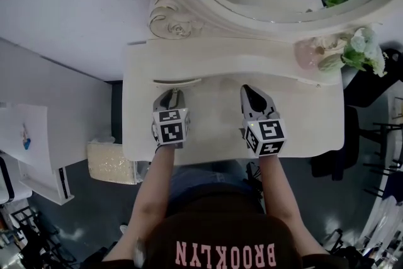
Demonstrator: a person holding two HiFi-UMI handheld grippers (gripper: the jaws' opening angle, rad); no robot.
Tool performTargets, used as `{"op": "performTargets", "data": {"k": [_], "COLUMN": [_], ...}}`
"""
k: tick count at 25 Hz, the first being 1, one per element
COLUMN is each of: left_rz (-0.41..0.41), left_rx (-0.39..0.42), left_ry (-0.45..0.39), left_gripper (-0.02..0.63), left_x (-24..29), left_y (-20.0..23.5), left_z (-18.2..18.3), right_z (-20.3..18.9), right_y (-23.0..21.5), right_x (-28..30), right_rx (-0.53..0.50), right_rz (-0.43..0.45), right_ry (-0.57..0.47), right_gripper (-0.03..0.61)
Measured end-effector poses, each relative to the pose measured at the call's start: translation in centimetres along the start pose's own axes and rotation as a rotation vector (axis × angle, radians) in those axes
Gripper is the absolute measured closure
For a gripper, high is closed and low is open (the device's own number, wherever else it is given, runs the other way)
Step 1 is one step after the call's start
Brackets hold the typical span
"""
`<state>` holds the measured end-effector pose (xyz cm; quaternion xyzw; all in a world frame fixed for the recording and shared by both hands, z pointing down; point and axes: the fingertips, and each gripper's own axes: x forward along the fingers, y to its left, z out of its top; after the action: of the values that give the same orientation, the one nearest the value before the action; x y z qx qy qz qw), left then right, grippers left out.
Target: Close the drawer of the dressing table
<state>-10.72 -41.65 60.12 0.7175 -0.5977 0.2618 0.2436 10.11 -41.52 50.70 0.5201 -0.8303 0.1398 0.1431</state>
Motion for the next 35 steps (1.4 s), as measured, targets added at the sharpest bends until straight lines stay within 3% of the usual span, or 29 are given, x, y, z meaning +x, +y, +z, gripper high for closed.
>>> {"op": "performTargets", "data": {"k": [32, 33, 35], "left_rz": [-0.003, -0.009, -0.013], "left_rx": [0.029, 0.030, 0.021], "left_ry": [-0.006, -0.005, -0.010], "left_gripper": [0.528, 0.515, 0.430], "left_x": [2.4, 2.4, 2.3], "left_y": [0.5, 0.5, 0.5], "left_z": [1.8, 1.8, 1.8], "right_z": [-0.8, -0.7, -0.7], "right_y": [-0.1, 0.0, 0.1], "right_x": [1.7, 1.7, 1.6], "right_rx": [0.002, 0.001, 0.001], "right_rz": [0.012, 0.012, 0.013], "right_ry": [0.038, 0.036, 0.033], "right_gripper": [0.580, 0.580, 0.580]}}
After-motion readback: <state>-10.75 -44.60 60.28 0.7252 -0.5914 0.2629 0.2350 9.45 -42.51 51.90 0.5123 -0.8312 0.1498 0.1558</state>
